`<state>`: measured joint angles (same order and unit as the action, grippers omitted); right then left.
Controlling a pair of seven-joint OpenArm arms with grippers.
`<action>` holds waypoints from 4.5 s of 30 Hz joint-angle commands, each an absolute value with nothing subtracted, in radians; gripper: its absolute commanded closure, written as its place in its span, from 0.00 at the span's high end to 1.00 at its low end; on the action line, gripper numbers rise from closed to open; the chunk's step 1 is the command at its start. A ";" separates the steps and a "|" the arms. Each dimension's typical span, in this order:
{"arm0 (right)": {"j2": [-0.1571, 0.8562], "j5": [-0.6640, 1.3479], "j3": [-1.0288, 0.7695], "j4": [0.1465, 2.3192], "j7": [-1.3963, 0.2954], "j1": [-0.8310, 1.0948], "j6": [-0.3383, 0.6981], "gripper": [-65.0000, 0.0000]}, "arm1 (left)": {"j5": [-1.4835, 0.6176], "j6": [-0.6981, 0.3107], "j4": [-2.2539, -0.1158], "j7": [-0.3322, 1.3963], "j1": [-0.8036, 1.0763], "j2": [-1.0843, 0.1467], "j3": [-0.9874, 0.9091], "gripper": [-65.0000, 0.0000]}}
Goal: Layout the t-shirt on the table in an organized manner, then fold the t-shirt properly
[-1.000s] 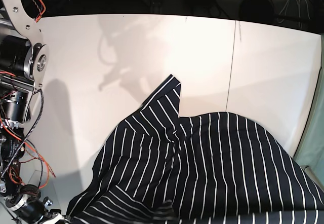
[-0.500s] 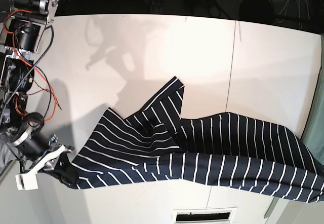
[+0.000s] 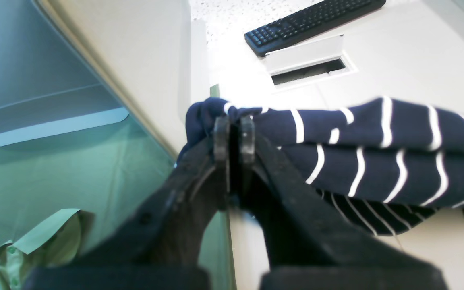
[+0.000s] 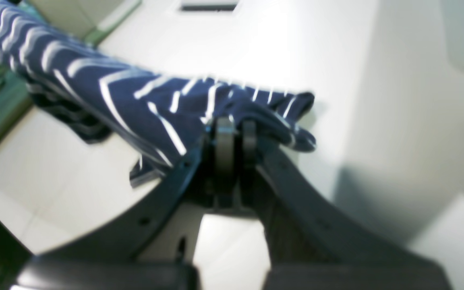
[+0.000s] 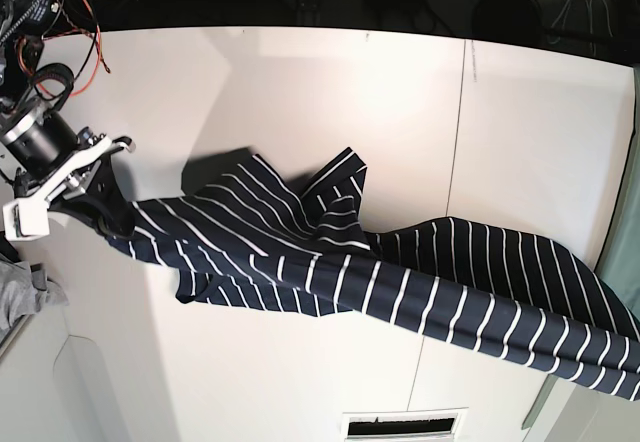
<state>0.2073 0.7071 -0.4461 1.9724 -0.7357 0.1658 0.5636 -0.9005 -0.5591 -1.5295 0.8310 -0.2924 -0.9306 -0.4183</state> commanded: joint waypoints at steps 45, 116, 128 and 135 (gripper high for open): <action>0.248 0.452 -0.555 1.239 -0.515 -0.485 0.482 0.55 | -0.573 -0.483 -1.095 0.388 -0.599 -0.646 0.001 0.39; -0.117 0.720 -0.261 1.295 -0.696 0.025 0.580 0.00 | -0.720 -0.483 -1.095 0.543 -0.017 -0.497 -0.277 0.48; -0.055 0.786 -0.293 1.602 -0.946 0.026 0.580 0.00 | -0.669 -0.521 -1.196 0.529 -0.016 -0.589 -0.277 0.00; 0.126 0.804 -0.436 1.744 -0.958 0.025 0.580 0.00 | -0.701 -0.501 -1.472 0.706 -0.016 -0.724 -0.277 0.00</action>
